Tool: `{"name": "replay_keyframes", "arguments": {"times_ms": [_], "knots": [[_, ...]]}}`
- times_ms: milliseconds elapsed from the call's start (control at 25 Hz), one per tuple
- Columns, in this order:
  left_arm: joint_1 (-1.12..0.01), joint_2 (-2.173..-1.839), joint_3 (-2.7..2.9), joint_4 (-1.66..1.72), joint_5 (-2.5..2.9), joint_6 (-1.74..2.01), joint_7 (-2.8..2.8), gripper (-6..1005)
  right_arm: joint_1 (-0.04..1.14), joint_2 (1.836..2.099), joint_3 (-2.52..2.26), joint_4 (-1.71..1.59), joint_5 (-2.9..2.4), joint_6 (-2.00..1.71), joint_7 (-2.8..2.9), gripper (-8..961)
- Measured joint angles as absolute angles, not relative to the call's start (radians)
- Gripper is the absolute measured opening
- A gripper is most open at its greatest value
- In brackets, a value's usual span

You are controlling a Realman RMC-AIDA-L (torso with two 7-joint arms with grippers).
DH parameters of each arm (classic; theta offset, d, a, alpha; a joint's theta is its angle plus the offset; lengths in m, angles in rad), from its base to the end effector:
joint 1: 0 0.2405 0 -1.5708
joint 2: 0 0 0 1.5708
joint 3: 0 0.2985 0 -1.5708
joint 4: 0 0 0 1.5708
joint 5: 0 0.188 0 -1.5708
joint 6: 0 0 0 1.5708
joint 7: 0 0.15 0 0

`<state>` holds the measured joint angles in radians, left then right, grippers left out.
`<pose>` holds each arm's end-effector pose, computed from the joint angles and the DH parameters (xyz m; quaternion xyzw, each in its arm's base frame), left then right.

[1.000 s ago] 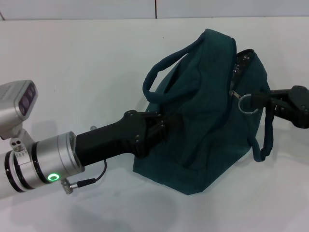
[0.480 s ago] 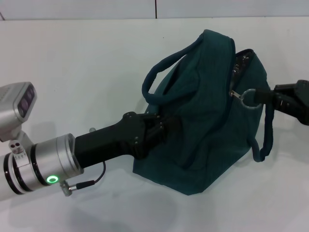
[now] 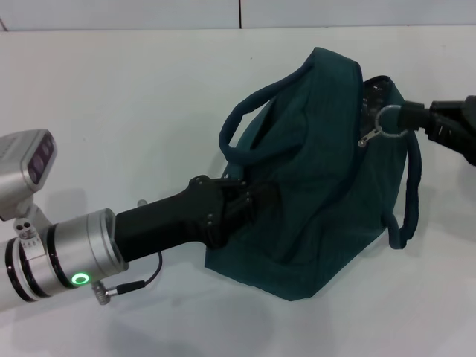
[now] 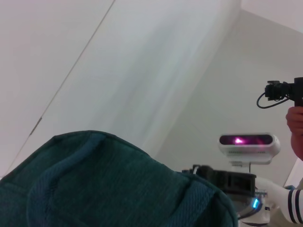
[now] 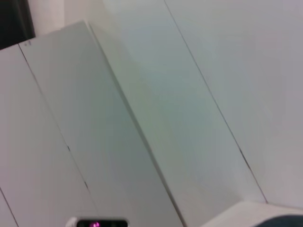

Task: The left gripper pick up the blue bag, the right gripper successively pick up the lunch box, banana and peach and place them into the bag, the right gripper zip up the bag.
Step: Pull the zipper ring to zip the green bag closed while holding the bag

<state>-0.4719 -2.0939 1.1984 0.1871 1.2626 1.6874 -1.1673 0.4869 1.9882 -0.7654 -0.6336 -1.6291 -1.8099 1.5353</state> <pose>-0.2509 0.2657 -0.0787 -0.8468 -0.2810 -0.4511 0.0214 0.2538 0.3185 0.0305 -0.8870 0.2230 0.3999 0.0596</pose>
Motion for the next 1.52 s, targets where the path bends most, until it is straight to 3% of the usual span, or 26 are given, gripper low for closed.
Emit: {"name": "replay_keyframes", "arguments": {"times_ms": [920,1520], "knots": [[-0.471,-2.094,1.223,0.187,1.267,1.688,-1.163,43,0.495,1.995,-0.766,-0.623,-1.618,-1.751,1.473,9],[-0.473,-2.093,1.226,0.187,1.259,1.686,-1.166,43,0.490,1.999,-0.766,-0.596,-1.619,-1.841,1.127,9]]}}
